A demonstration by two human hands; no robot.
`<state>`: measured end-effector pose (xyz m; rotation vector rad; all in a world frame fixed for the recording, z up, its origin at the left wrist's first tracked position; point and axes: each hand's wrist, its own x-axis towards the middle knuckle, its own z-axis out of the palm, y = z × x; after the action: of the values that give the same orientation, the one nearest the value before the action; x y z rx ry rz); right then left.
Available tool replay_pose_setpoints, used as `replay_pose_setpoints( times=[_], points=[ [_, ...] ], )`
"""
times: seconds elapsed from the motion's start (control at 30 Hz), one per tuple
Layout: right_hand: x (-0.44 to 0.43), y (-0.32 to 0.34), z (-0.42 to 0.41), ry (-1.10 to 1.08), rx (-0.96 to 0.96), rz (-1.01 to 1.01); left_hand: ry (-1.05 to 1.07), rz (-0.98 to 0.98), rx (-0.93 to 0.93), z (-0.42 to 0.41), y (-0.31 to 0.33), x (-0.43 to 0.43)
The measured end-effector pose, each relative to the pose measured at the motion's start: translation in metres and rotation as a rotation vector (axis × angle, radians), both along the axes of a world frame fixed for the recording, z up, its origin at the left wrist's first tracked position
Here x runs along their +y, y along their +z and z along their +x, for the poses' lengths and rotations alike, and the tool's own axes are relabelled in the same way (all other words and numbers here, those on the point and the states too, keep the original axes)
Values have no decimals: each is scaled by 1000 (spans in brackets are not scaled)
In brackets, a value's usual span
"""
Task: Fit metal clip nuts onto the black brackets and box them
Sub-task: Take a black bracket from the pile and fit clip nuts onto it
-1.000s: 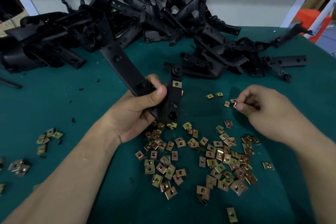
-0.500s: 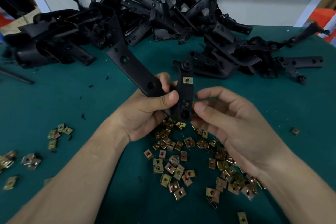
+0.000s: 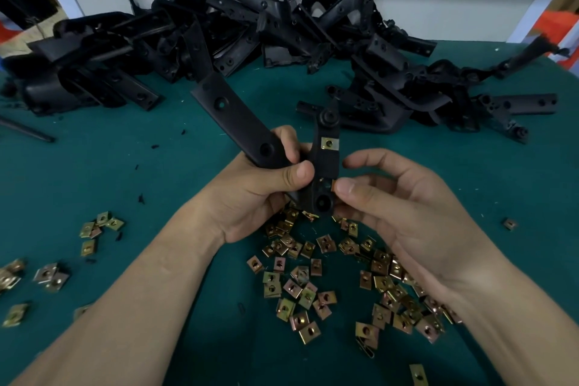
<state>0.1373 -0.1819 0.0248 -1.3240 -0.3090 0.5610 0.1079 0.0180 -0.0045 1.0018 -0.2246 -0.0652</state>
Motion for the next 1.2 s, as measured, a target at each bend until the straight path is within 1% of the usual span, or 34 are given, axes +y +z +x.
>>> replay_pose_setpoints(
  times=[0.17, 0.27, 0.4, 0.47, 0.53, 0.63, 0.87, 1.07, 1.2],
  points=[
    [0, -4, -1, 7, -32, -72, 90, 139, -26, 1, -2, -6],
    [0, -5, -2, 25, -62, -92, 104, 153, -28, 1, -2, -8],
    [-1, -4, 0, -3, -123, -109, 141, 168, -29, 0, -3, -10],
    [-3, -3, 3, 0, -96, -91, 155, 138, -35, 0, -1, -11],
    [-4, -2, 5, 9, -15, -45, 178, 81, -31, 0, 0, -10],
    [-4, -1, 7, -13, 36, -31, 219, 65, 22, -1, 1, -7],
    [-2, -4, 6, -4, 51, -10, 122, 54, 24, -1, 0, -5],
    [-2, -4, 4, -5, -11, -43, 67, 26, -3, -1, -1, -4],
    [-2, -3, 2, 29, -45, -59, -17, 16, -21, -2, 0, -4]
  ],
)
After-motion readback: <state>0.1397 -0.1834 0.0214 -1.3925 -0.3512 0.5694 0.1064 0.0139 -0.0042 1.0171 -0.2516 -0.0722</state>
